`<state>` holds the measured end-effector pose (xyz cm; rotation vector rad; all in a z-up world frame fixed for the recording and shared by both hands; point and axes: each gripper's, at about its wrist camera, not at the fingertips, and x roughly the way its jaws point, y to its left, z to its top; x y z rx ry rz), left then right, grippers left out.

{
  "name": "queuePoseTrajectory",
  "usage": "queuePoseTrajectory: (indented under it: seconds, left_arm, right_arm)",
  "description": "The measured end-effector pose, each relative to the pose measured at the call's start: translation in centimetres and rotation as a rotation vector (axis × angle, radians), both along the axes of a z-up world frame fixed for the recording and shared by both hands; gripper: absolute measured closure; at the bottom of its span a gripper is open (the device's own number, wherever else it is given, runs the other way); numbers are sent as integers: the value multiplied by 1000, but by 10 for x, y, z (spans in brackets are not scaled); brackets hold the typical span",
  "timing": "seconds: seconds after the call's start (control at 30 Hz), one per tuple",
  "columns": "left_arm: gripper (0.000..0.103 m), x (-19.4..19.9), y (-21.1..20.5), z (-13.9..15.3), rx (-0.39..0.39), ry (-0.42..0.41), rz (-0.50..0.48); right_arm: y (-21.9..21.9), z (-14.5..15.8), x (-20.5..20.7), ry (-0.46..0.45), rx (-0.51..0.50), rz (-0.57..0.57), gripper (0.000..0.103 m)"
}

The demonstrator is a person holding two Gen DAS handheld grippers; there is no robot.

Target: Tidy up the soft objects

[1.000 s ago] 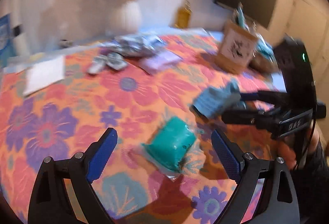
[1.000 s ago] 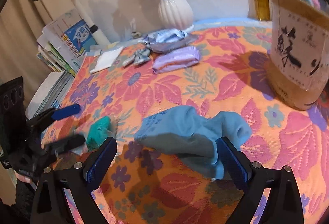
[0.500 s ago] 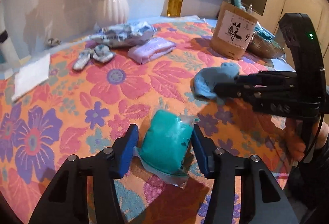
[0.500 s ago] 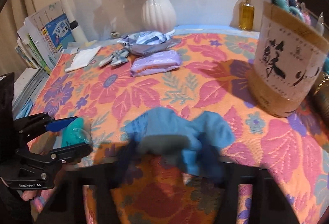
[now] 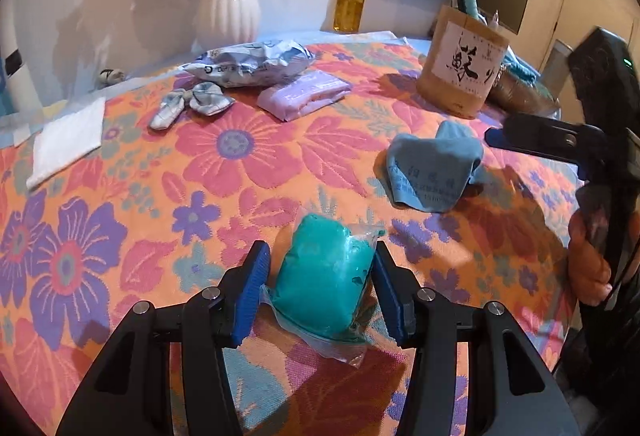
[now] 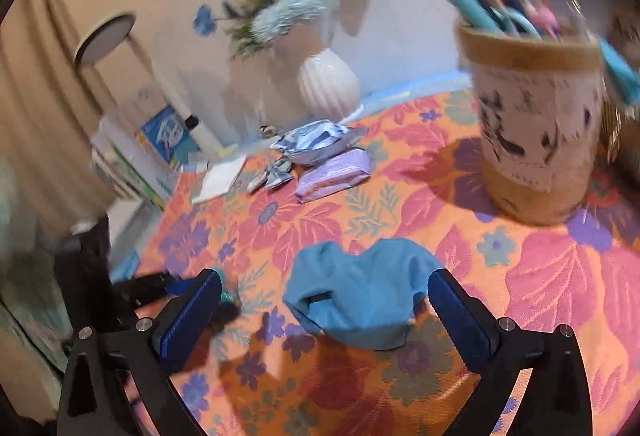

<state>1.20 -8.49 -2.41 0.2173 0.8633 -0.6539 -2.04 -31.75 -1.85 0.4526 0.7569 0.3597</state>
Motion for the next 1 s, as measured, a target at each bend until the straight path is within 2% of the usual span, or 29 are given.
queuePoseTrajectory:
  seconds: [0.07,0.13,0.23,0.27,0.3,0.33,0.37,0.4,0.43,0.5,0.6,0.67,0.77,0.8,0.9,1.0]
  left_arm:
    - [55,-1,0,1,-6,0,-5]
    - [55,0,1,0,-8,4,-4]
    - [55,-1,0,0,-7,2,-4]
    - [55,-1,0,0,-5,1,-4]
    - [55,-1,1,0,-7,2,-5]
    - [55,-1,1,0,-7,2,-4]
    - [55,0,1,-1,-5,3,-2]
    - [54,0,1,-1,-3,3,-1]
    - [54,0,0,-2,4,4,2]
    - [55,1,-4,-4,42,-2,15]
    - [56,-7,-14,-6,114,-53,24]
    - [64,-11,-14,-3,114,-57,28]
    - [66,-16,-12,5,20,31,33]
    - [66,-22,-16,12,-4,29,19]
    - [66,-43,-35,49,-36,-60,-33]
    - [66,-52,-61,95,-89,-130,-78]
  right_arm:
    - [11,-3,7,37,-20,36,0]
    - [26,0,8,25,-101,49,0]
    - [61,0,10,28,-396,-52,0]
    - [65,-1,11,35,-452,-91,2]
    - [66,-3,13,45,-463,-104,18]
    - [66,-5,15,57,-441,-90,29]
    - [64,-8,19,81,-428,-84,52]
    - [60,-11,21,103,-428,-100,63]
    - [59,-10,20,96,-422,-111,66]
    - [55,-7,15,64,-395,-106,84]
    - [55,4,0,-30,-367,-102,88]
    - [50,11,-8,-54,-310,-101,88]
    - [22,8,-18,0,-87,-111,88]
    - [14,9,-23,6,-39,-112,88]
    - [-7,34,-43,-39,-47,-158,88]
    - [-33,69,-67,-125,-7,-209,88]
